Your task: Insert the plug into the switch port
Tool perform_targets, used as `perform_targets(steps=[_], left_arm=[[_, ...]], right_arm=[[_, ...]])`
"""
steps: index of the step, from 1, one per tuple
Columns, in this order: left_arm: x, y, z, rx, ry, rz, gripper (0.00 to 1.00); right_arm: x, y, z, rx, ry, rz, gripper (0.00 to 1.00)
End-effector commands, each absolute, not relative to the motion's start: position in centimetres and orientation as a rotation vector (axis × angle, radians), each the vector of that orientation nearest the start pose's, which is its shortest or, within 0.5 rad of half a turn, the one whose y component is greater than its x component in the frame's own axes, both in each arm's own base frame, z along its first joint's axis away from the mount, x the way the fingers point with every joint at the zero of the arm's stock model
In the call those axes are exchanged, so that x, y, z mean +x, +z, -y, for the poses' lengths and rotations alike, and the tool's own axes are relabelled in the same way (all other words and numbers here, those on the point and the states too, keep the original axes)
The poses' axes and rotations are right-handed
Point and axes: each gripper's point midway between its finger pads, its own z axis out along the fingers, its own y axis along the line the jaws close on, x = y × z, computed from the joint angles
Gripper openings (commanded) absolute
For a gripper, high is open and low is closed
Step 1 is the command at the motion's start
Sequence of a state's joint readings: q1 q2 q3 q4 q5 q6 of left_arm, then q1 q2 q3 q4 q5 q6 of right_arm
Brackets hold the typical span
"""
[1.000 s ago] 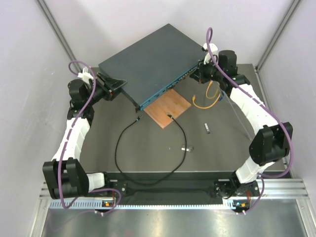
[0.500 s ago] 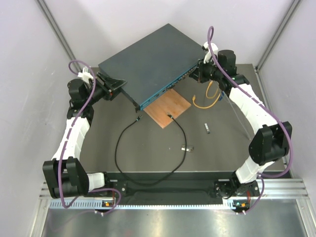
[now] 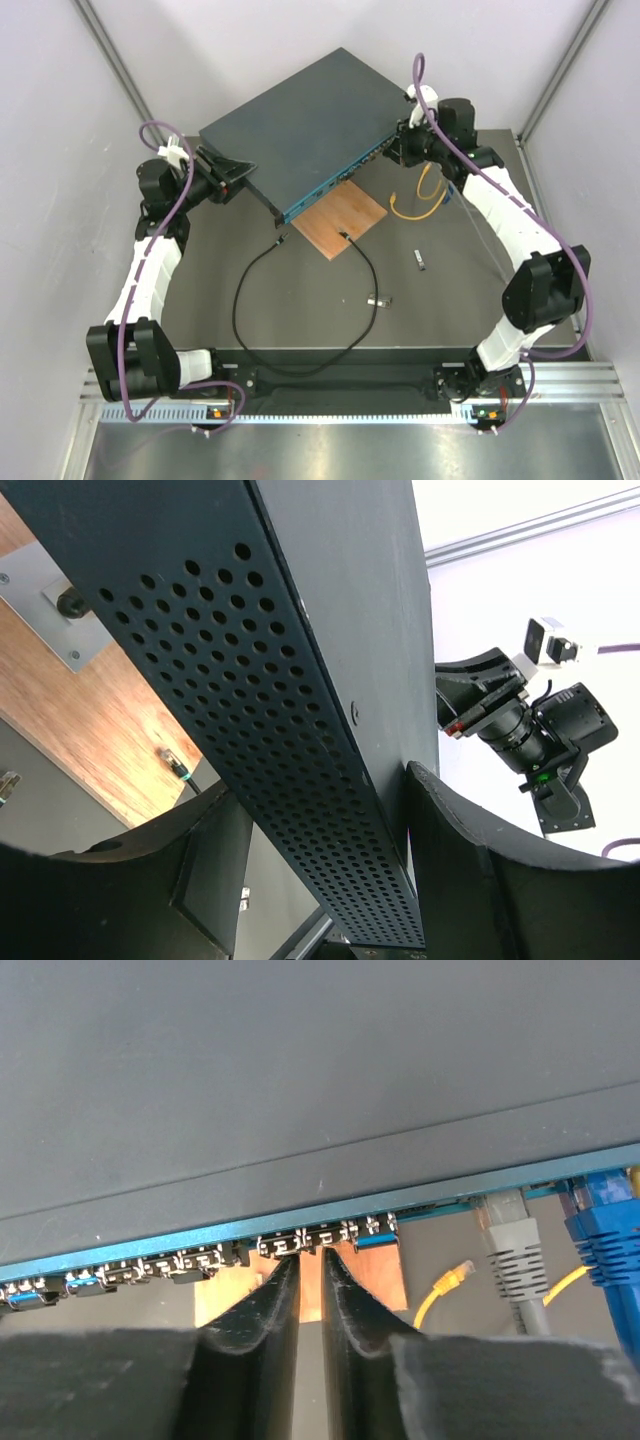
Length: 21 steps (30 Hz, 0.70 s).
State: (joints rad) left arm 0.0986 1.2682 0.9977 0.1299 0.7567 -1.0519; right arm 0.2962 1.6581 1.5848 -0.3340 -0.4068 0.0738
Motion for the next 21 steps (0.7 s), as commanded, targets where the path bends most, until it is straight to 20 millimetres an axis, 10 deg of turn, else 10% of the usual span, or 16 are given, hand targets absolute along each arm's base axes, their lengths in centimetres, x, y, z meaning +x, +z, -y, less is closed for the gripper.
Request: perform_targets(steps=[1,12,21], left_arm=[[40.0,31.7,9.9,-0.337,-1.183,-1.760,0.04],[40.0,34.3,9.2,-0.315,-1.171,-1.703,0.75],[38.6,36.6,7.5,-0.326,-1.101,-1.635,0.99]], right_arm=[[44.4,36.1,-23.3,-0.632,0.567,-1.623,0.23],[36.7,30.7,-16.0,-0.724,0.556,-1.804,0.80],[30.7,19.9,-11.3,-0.796,0.413,-2.094,0.70]])
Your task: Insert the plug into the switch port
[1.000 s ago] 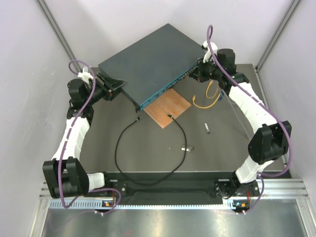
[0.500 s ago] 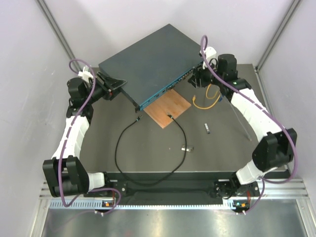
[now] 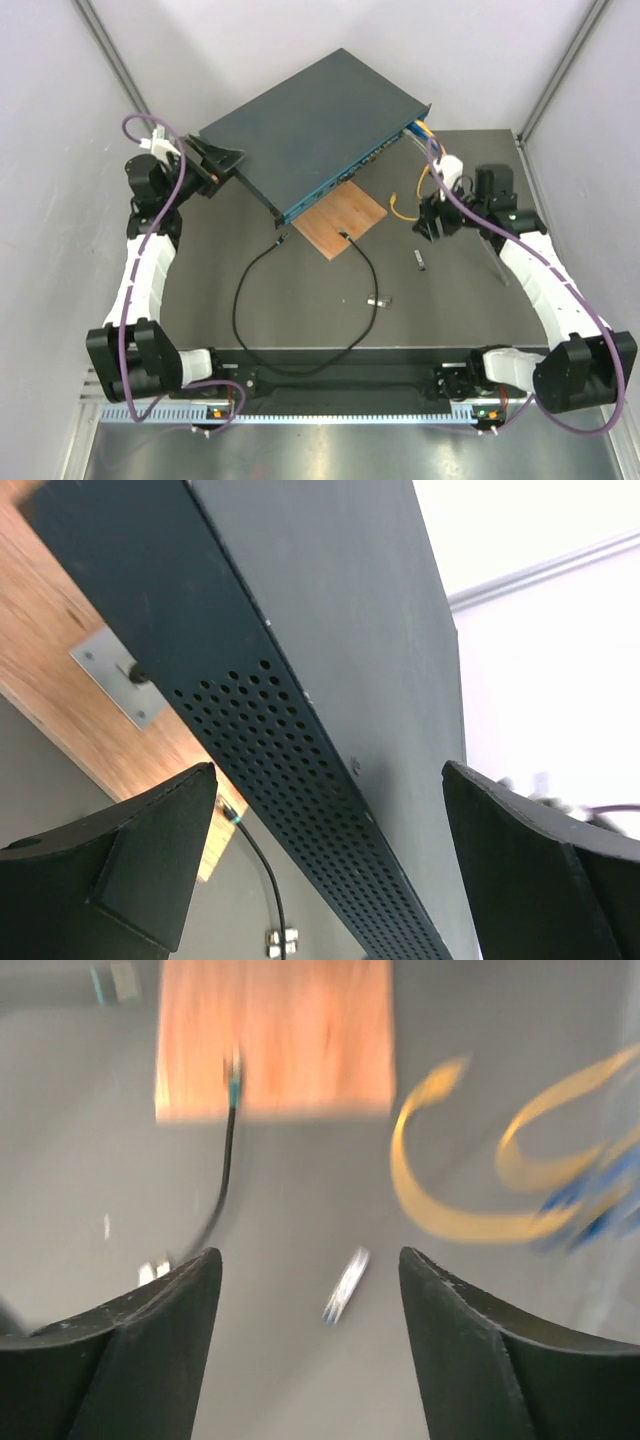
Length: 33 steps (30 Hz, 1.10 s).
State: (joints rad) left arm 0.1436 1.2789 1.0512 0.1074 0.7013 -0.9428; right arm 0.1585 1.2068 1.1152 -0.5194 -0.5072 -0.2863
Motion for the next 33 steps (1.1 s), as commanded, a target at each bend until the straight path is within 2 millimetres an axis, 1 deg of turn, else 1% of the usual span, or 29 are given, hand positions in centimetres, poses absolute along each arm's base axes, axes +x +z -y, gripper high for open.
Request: perform_targets(steps=[1,3,5,6,7,8,10,11,12,14,15,17,20,22,24,26,27,29,31,32,33], left_arm=[[38.6,36.6,6.8,-0.346,-1.087,-1.624,0.99],[38.0,37.7,6.3,-0.346,-1.062,-1.587,0.99],[37.7,38.3,6.1,-0.346,-1.042,-1.566,0.99],[37.3,38.9,5.9,-0.342,-1.026,-1.545,0.99],[37.1,39.0,5.8,-0.339,-1.016,-1.541,0.99],[37.0,39.2,5.7,-0.337,-1.008,-1.534,0.99],[36.6,39.6,5.9,-0.325,-1.002,-1.525,0.99],[36.5,39.6,5.8,-0.322,-0.997,-1.525,0.99],[36.3,39.8,5.9,-0.317,-0.994,-1.521,0.99],[36.2,39.8,5.8,-0.309,-0.982,-1.525,0.99],[36.0,40.0,5.8,-0.305,-0.976,-1.524,0.99],[36.0,39.6,5.8,-0.304,-0.966,-1.541,0.99],[35.8,39.7,5.8,-0.292,-0.953,-1.540,0.99],[35.8,39.5,5.8,-0.292,-0.949,-1.543,0.99],[35.9,39.6,5.6,-0.294,-0.942,-1.540,0.99],[36.0,39.6,5.5,-0.295,-0.936,-1.538,0.99],[36.1,39.9,5.5,-0.292,-0.933,-1.534,0.99],[36.1,40.2,5.4,-0.280,-0.920,-1.528,0.99],[36.1,40.5,5.3,-0.268,-0.900,-1.530,0.99],[36.2,40.7,5.3,-0.260,-0.893,-1.529,0.98],[36.0,41.2,5.4,-0.223,-0.885,-1.521,0.98]], right_arm=[[30.5,18.9,-10.7,-0.787,0.378,-2.132,0.68],[30.1,16.7,-9.8,-0.780,0.335,-2.204,0.60],[29.6,14.7,-9.4,-0.787,0.324,-2.258,0.57],[29.7,13.7,-9.2,-0.793,0.309,-2.279,0.56],[29.9,12.8,-8.6,-0.790,0.256,-2.301,0.56],[29.8,11.6,-8.4,-0.788,0.235,-2.327,0.56],[30.5,9.7,-8.2,-0.785,0.205,-2.372,0.54],[30.7,9.0,-8.3,-0.775,0.210,-2.390,0.54],[30.8,7.7,-8.5,-0.776,0.223,-2.428,0.51],[31.3,6.8,-8.9,-0.744,0.250,-2.450,0.50],[31.6,6.0,-9.2,-0.744,0.261,-2.461,0.50],[32.0,5.2,-9.5,-0.732,0.267,-2.486,0.49],[32.4,4.8,-10.0,-0.732,0.268,-2.488,0.49],[32.5,4.2,-10.3,-0.751,0.251,-2.496,0.47],[32.2,3.3,-10.7,-0.774,0.231,-2.516,0.41],[32.3,2.7,-10.2,-0.766,0.176,-2.537,0.36],[32.1,2.1,-9.9,-0.764,0.161,-2.559,0.30],[31.9,1.3,-9.4,-0.761,0.122,-2.592,0.26],[31.7,0.9,-9.1,-0.765,0.105,-2.608,0.20],[31.3,0.7,-9.0,-0.772,0.110,-2.623,0.11],[31.2,0.8,-9.3,-0.777,0.134,-2.622,0.07]])
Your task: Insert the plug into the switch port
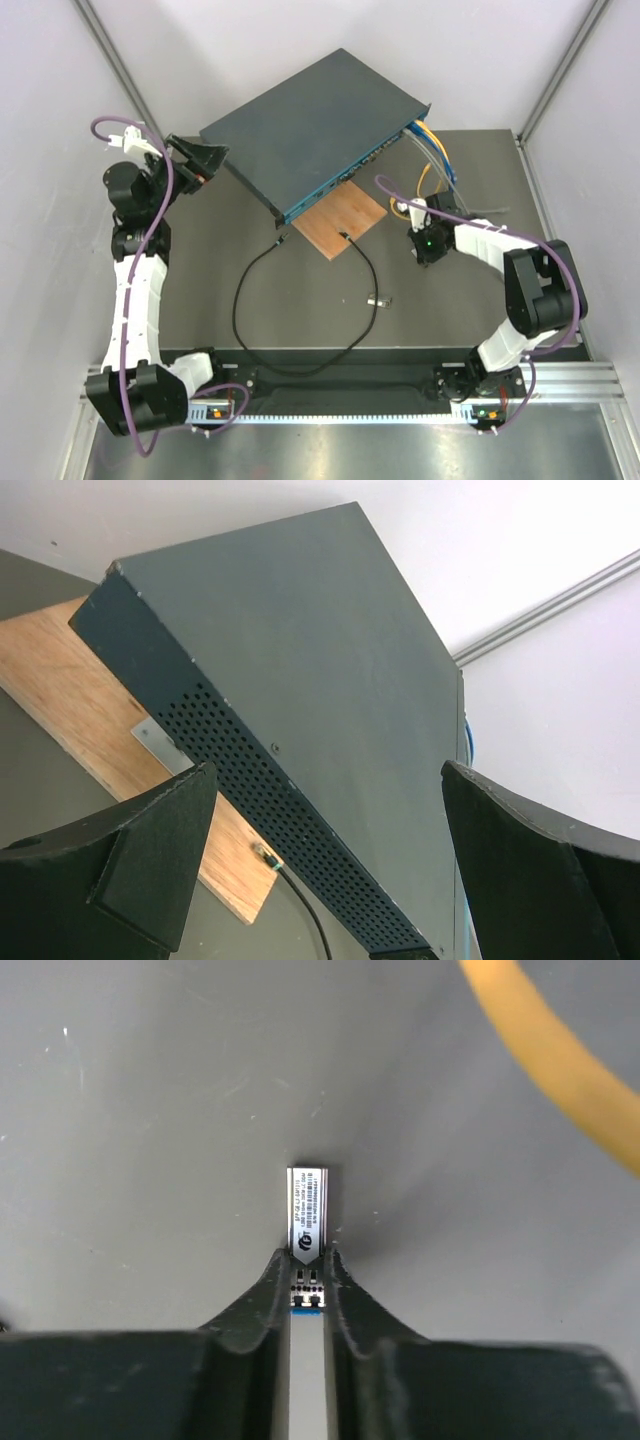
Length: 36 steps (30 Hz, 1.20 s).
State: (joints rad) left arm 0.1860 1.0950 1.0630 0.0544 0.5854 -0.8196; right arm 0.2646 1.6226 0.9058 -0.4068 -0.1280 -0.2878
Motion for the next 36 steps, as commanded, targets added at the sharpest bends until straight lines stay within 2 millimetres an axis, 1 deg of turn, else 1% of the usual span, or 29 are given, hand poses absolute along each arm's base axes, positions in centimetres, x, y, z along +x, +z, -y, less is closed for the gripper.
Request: perform_targets(steps=[1,2,3,4,5,6,7,10,11,12,13,14,15,16,17,19,20,21,22,23,24,25,26,28,29,31,32,34,36], left_arm=[[35.9,41.7,5.6,-0.200,-0.879,-1.516,0.97],[36.0,41.9,5.8,-0.178,-0.878,-1.519,0.97],[35.6,43.0,6.0,-0.113,-0.857,-1.502,0.96],[35.6,43.4,6.1,-0.083,-0.843,-1.500,0.96],[35.6,43.6,6.2,-0.051,-0.835,-1.508,0.96],[35.2,45.0,6.5,0.032,-0.794,-1.478,0.95],[34.7,45.4,7.3,0.116,-0.805,-1.474,0.95],[33.5,47.0,9.4,0.349,-0.721,-1.405,0.94],[33.0,47.0,11.2,0.430,-0.724,-1.399,0.94],[32.6,47.2,12.0,0.538,-0.654,-1.383,0.93],[32.7,46.8,12.8,0.608,-0.641,-1.382,0.93],[31.6,46.5,15.7,0.716,-0.682,-1.363,0.93],[31.0,46.9,16.6,0.818,-0.633,-1.328,0.93],[30.8,46.7,17.5,0.871,-0.635,-1.320,0.93],[30.3,47.1,19.2,0.937,-0.652,-1.287,0.93],[30.4,46.0,20.8,1.020,-0.655,-1.285,0.91],[29.3,46.4,22.5,1.080,-0.665,-1.245,0.91],[29.1,45.9,23.3,1.164,-0.607,-1.201,0.90],[28.3,44.2,24.2,1.235,-0.606,-1.227,0.89],[27.4,43.3,26.2,1.362,-0.534,-1.155,0.87],[26.7,42.2,27.1,1.433,-0.504,-1.137,0.86],[25.4,40.0,27.9,1.530,-0.501,-1.157,0.85],[23.4,39.0,29.9,1.651,-0.477,-1.059,0.83],[22.2,36.7,30.9,1.773,-0.425,-1.041,0.81],[20.3,35.4,32.0,1.866,-0.426,-0.983,0.77],[19.3,34.1,33.0,1.932,-0.429,-0.967,0.73],[18.4,33.8,33.7,1.958,-0.451,-0.941,0.71],[17.9,32.9,34.7,1.992,-0.458,-0.932,0.66],[16.8,32.0,35.7,2.048,-0.443,-0.882,0.61]], right_arm=[[31.2,1.2,-9.5,-0.780,0.149,-2.614,0.02],[31.3,2.1,-9.7,-0.782,0.168,-2.590,0.00],[30.7,2.6,-10.3,-0.798,0.243,-2.589,0.00],[30.9,3.7,-10.7,-0.810,0.277,-2.555,0.00],[31.1,5.5,-11.1,-0.812,0.308,-2.505,0.00],[30.1,6.4,-11.6,-0.826,0.399,-2.506,0.00],[30.5,8.9,-12.0,-0.849,0.419,-2.430,0.00],[29.5,13.2,-12.8,-0.896,0.584,-2.334,0.00],[29.3,14.9,-12.8,-0.896,0.602,-2.289,0.00],[29.0,16.2,-13.0,-0.891,0.663,-2.249,0.00],[28.6,17.6,-13.0,-0.906,0.689,-2.229,0.00],[28.4,18.8,-13.1,-0.909,0.707,-2.198,0.00],[28.0,19.8,-13.3,-0.908,0.762,-2.167,0.00],[27.8,20.9,-13.5,-0.935,0.778,-2.126,0.00],[26.8,21.4,-13.8,-0.944,0.824,-2.127,0.00],[25.8,23.0,-14.9,-0.984,0.930,-2.057,0.00],[24.8,23.1,-15.2,-0.983,0.988,-2.065,0.00],[24.1,23.8,-15.9,-0.988,1.067,-2.029,0.00],[23.6,23.9,-16.2,-1.002,1.102,-2.014,0.00],[23.1,24.1,-16.3,-1.000,1.141,-2.013,0.00],[22.6,24.3,-16.7,-1.003,1.187,-1.996,0.00],[22.3,24.1,-16.7,-1.017,1.201,-1.987,0.00],[22.0,24.1,-16.8,-1.027,1.217,-1.983,0.00],[21.0,24.2,-17.1,-1.046,1.272,-1.965,0.00],[20.4,24.3,-17.4,-1.061,1.298,-1.958,0.00],[19.0,24.7,-17.9,-1.092,1.355,-1.935,0.00],[18.4,24.8,-18.3,-1.119,1.372,-1.925,0.00],[17.4,24.8,-18.7,-1.139,1.407,-1.919,0.00],[16.5,24.9,-19.3,-1.167,1.449,-1.906,0.00]])
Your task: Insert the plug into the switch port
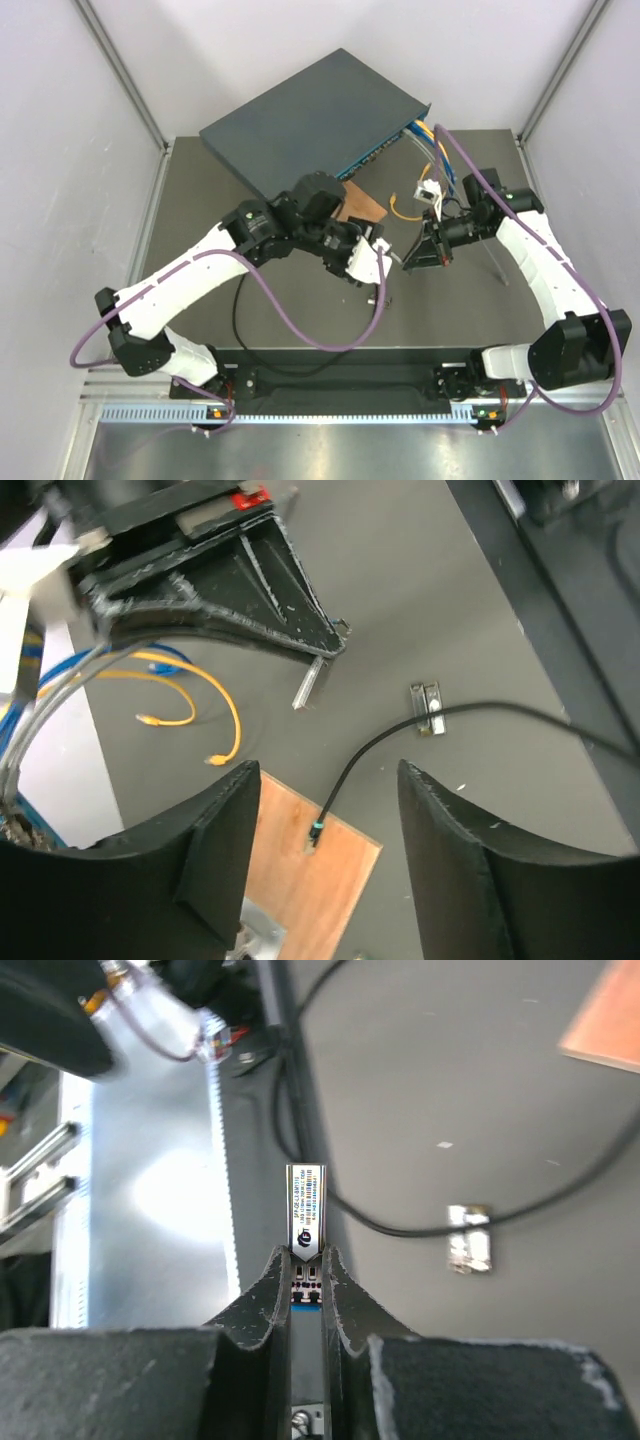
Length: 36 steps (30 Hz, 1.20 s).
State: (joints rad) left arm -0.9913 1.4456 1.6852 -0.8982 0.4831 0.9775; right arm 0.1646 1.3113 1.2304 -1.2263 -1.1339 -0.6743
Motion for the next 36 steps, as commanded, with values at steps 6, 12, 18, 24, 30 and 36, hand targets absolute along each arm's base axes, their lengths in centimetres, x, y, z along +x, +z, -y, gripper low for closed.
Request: perform_targets(steps=[6,12,18,24,30,36], left_arm=[[15.1,29.0,37.7,2.157,-0.396,-0.828,0.53],[15.2,27.7,38.7,2.169,-0.382,-0.832,0.52],[15.4,26.4,38.7,2.176,-0.364,-0.835,0.42],[15.0,26.5,38.8,2.154,-0.400,-0.870,0.13],[15.2,27.1,38.5,2.091,-0.411,-0.945,0.00],[13.6,28.3,37.8,1.998,-0.597,-1.100,0.00]], right_arm=[[14.9,25.2,-20.3,-1.218,1.502,-1.881,0.00],[14.0,25.6,-20.9,-1.253,1.533,-1.852,0.00],[13.1,25.9,-21.2,-1.302,1.558,-1.810,0.00],[13.1,26.0,-21.3,-1.314,1.558,-1.799,0.01],[13.9,26.2,-21.4,-1.320,1.498,-1.788,0.60],[20.9,27.9,-19.5,-1.127,0.999,-1.814,0.76]])
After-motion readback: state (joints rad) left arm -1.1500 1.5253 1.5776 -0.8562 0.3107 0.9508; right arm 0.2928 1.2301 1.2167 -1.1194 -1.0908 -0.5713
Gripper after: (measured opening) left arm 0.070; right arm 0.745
